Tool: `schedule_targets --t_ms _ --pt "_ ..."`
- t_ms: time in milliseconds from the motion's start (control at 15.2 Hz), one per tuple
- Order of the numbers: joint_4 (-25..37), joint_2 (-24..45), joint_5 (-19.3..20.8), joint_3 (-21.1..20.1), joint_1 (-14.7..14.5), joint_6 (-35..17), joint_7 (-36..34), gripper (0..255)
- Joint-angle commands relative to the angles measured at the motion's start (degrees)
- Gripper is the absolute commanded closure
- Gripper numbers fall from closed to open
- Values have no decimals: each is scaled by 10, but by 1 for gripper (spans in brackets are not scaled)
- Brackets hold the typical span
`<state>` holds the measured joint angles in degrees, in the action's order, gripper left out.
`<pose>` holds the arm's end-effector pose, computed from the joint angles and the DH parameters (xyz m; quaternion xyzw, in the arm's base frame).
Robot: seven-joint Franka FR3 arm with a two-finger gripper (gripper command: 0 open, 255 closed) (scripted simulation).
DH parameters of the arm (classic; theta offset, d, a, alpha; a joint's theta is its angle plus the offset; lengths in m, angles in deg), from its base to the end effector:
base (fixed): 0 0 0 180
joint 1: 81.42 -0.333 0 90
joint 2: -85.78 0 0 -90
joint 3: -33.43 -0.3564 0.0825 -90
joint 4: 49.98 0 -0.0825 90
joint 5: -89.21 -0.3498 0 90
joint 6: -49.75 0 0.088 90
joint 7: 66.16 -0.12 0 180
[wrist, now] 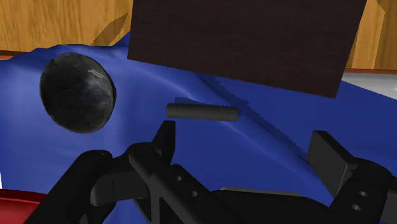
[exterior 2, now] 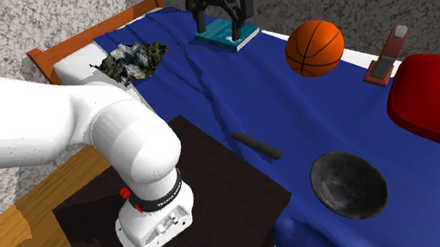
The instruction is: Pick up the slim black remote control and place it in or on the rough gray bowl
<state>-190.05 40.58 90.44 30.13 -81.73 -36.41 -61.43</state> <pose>0.2292 0.0173 0.5630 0.9946 0.0626 -0.0769 0.0297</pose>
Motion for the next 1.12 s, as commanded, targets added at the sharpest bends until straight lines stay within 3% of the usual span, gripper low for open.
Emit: schedule_targets --t_ms 0,528,1056 --pt "0 0 0 0 0 0 0 0" --pt "-141 4 68 90 -38 -160 219 0" --pt "-220 109 138 193 -67 -360 434 0"
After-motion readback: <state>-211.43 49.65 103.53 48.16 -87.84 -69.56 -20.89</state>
